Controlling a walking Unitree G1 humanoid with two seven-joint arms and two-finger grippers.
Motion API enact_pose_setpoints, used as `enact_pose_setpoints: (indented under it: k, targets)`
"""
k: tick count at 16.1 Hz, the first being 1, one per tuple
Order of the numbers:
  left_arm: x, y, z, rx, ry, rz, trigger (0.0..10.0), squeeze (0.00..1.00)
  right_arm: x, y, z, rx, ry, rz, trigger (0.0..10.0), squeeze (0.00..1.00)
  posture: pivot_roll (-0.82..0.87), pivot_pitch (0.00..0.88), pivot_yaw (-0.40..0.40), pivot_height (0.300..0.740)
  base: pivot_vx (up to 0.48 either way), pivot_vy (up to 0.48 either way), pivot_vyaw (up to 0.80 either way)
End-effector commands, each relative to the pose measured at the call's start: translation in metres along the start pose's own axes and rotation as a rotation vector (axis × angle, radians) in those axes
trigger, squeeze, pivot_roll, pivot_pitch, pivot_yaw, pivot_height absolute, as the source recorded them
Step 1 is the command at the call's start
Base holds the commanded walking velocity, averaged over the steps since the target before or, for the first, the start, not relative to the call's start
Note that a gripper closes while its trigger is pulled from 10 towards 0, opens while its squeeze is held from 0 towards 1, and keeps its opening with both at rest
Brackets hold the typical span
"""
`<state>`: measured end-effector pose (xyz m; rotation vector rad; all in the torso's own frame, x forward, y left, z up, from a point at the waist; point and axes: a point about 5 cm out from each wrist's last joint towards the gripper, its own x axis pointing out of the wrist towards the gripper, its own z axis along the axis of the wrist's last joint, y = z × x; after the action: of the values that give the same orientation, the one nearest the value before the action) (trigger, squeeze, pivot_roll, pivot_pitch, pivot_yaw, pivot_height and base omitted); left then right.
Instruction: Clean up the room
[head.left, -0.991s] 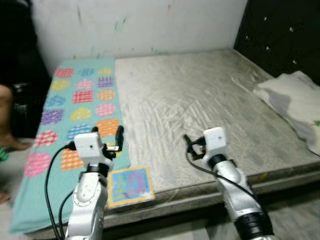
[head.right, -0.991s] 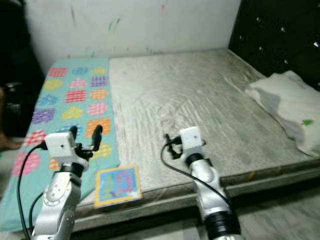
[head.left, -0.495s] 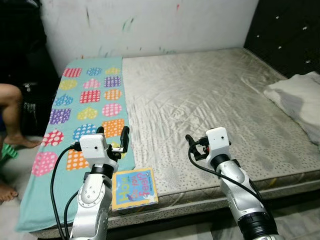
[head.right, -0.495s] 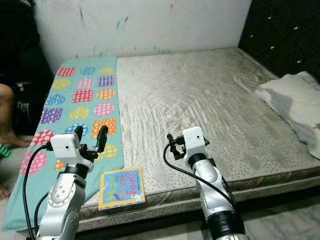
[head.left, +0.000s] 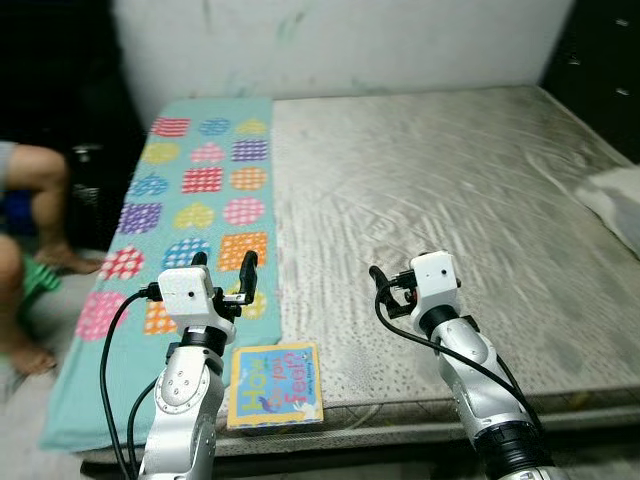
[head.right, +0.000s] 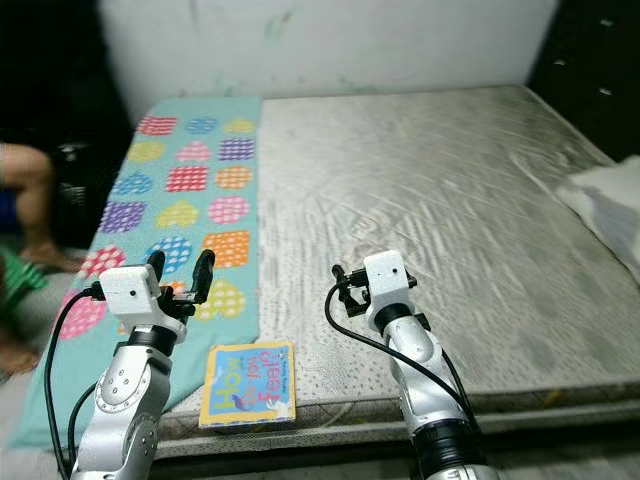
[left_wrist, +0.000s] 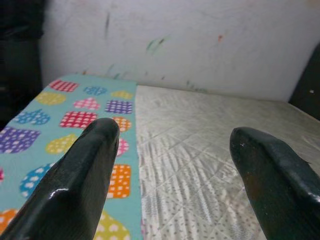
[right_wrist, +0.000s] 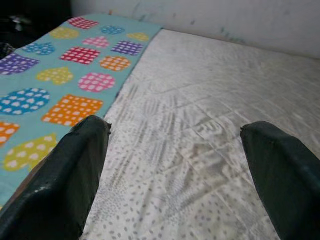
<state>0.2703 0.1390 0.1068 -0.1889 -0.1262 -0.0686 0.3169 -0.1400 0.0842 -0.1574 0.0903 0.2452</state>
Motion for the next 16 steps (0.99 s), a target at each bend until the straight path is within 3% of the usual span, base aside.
enact_pose_setpoints:
  k: [1, 11, 16]
  targets:
    - [0.0003, 0.0016, -0.0003, 0.000, 0.008, 0.007, 10.0, 0.00, 0.0002, 0.0001, -0.0006, -0.001, 0.000, 0.004, 10.0, 0.00, -0.14, 0.000, 0.035, 0.740, 0.000, 0.000, 0.00]
    - [0.0006, 0.0001, 0.0022, 0.010, -0.005, -0.014, 10.0, 0.00, 0.0006, -0.0001, -0.0019, -0.002, 0.008, -0.004, 10.0, 0.00, -0.14, 0.000, 0.039, 0.740, 0.000, 0.000, 0.00]
    - [0.0010, -0.0010, 0.0023, 0.007, -0.006, -0.025, 10.0, 0.00, 0.0004, -0.0017, -0.0021, -0.004, 0.009, -0.012, 10.0, 0.00, -0.14, 0.000, 0.041, 0.740, 0.278, 0.000, 0.00]
